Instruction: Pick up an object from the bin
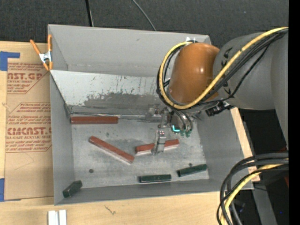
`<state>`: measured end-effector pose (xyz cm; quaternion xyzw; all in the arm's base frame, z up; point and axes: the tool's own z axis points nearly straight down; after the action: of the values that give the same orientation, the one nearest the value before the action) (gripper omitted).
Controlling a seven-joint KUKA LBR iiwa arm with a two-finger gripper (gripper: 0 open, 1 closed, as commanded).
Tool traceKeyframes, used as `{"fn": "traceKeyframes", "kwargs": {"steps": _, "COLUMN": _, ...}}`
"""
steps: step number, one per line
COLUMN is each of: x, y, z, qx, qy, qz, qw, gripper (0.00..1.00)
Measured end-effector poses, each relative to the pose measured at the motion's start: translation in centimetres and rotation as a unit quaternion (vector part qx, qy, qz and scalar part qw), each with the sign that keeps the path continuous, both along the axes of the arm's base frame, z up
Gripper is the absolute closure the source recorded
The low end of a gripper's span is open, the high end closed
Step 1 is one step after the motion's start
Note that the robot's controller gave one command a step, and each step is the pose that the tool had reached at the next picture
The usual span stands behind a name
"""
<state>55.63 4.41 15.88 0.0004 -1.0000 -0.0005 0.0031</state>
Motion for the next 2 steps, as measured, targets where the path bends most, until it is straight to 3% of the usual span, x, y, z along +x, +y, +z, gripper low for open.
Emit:
{"fn": "traceKeyframes", "kwargs": {"steps": 1, "x": 0.2, "y": 0.0, "z": 0.4, "qx": 0.0, "qy": -0.0037, "qz": 0.0, "qw": 1.0, "gripper": 0.0}}
{"fn": "traceKeyframes", "kwargs": {"steps": 2, "x": 0.6, "y": -3.1, "z": -8.9, "qx": 0.0, "qy": -0.003, "qz": 0.001, "qw": 1.0, "gripper": 1.0}}
